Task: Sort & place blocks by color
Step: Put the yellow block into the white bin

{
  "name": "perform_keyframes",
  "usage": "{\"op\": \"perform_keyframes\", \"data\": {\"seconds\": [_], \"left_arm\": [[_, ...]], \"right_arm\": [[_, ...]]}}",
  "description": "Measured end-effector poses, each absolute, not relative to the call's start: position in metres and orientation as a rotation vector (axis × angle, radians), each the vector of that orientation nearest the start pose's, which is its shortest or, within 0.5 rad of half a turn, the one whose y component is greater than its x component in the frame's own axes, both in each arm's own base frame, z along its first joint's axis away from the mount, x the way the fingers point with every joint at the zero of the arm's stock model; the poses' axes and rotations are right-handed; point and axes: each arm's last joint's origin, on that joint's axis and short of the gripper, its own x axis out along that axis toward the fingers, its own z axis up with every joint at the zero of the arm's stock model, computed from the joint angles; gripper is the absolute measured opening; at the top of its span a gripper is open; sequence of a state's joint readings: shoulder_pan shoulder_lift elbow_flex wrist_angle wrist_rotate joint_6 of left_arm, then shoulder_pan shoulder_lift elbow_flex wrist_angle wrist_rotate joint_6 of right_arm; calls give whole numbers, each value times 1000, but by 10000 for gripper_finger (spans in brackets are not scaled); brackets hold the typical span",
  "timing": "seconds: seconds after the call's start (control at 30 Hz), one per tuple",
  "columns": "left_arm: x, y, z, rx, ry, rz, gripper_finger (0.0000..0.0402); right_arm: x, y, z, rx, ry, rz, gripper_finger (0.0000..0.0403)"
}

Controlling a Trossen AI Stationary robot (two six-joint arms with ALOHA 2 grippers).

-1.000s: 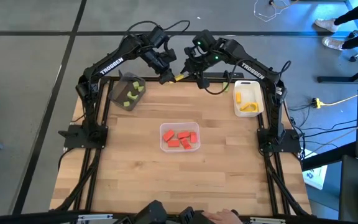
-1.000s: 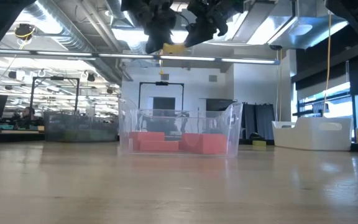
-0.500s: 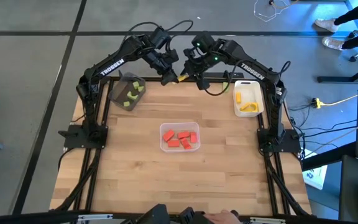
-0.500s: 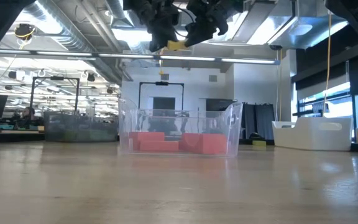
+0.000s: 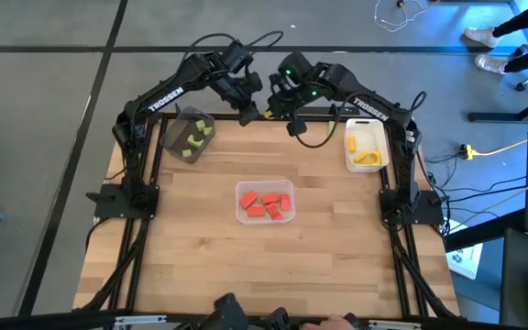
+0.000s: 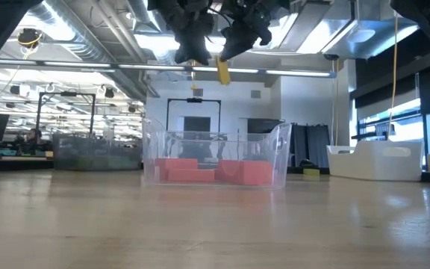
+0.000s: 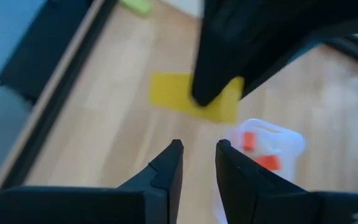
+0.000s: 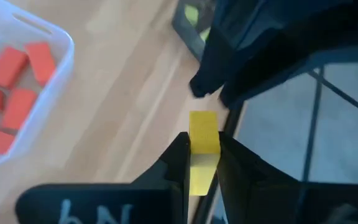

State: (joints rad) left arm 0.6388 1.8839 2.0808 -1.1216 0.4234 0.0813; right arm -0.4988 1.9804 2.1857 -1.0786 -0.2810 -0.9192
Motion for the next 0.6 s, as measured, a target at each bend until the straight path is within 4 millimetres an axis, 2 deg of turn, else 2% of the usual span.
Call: {"op": "perform_keyframes", "data": {"seconds": [0.17,0.33,0.6], "left_arm": [[311,226,383,-344,884,325,84],[304,230,380,-294,960,442,85],[303,231,380,-258,975,461,83]], "right_arm": [[365,-191,379,-551,914,106,52],[360,-194,375,-557,1065,-45,52],[329,-216,368,-469,1356,-253,52]]}}
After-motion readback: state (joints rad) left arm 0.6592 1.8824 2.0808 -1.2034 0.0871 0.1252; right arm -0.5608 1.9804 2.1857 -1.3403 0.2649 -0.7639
